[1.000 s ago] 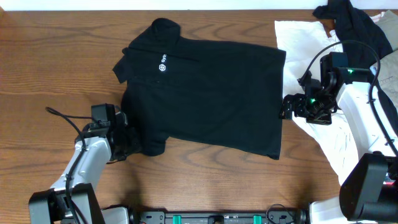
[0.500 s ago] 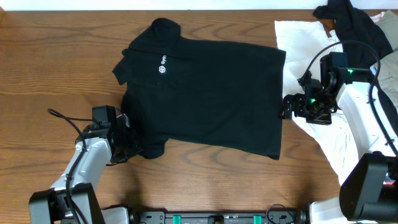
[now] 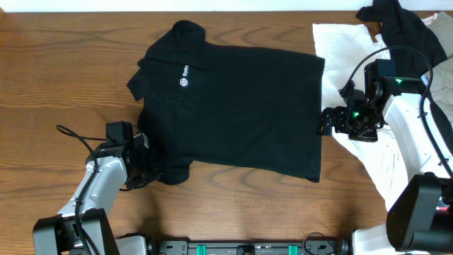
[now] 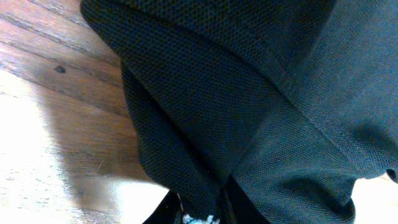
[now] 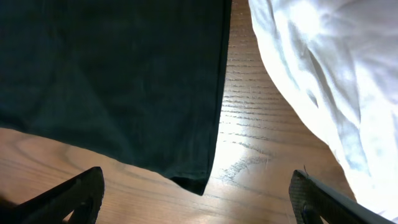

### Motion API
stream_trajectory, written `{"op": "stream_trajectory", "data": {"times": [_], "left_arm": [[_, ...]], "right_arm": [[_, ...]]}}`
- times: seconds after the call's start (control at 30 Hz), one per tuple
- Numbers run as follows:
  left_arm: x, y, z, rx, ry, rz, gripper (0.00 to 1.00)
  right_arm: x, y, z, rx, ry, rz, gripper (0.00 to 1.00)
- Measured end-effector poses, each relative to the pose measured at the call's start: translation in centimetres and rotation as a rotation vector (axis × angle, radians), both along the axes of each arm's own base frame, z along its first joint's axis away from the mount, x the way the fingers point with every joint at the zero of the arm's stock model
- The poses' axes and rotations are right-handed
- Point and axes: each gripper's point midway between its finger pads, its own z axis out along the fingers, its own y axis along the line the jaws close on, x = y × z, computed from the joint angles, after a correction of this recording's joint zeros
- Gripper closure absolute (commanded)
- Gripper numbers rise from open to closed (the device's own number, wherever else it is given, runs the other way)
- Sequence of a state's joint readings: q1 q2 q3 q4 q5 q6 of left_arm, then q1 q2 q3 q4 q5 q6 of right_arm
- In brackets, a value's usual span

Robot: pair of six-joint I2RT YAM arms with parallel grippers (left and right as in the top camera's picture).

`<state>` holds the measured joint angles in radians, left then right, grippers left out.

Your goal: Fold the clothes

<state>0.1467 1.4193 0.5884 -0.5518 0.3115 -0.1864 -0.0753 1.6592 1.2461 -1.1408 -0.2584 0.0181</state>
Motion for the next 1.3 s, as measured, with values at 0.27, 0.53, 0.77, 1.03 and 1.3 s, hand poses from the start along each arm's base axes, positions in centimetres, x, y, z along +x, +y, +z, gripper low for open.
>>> {"op": "stream_trajectory", "data": {"times": [0.27,0.53,0.77,1.03,1.3], "left_arm": [[-0.1,0.8,0.5,0.050,-0.010,0.017,0.83],[0.2,2.0,2.6,0.126,-0.090,0.040,0.69],[0.0,2.3,2.6,0.144,-0.086,0.044,0.72],[0.3,2.4,2.7,0.146,-0.095,0.044,0.94],[0.1,2.0,3.6,0.130,-0.101,0.042,0.94]], "right_arm": [[0.0,0.0,0.0,0.000,-0.002,0.000,0.06],[0.1,0.0,0.0,0.000,-0.002,0.000,0.06],[0.0,0.0,0.0,0.000,-0.002,0.000,0.06],[0.0,0.0,0.0,0.000,-0.002,0.000,0.06],[-0.7,0.0,0.0,0.000,0.030,0.000,0.06]]}}
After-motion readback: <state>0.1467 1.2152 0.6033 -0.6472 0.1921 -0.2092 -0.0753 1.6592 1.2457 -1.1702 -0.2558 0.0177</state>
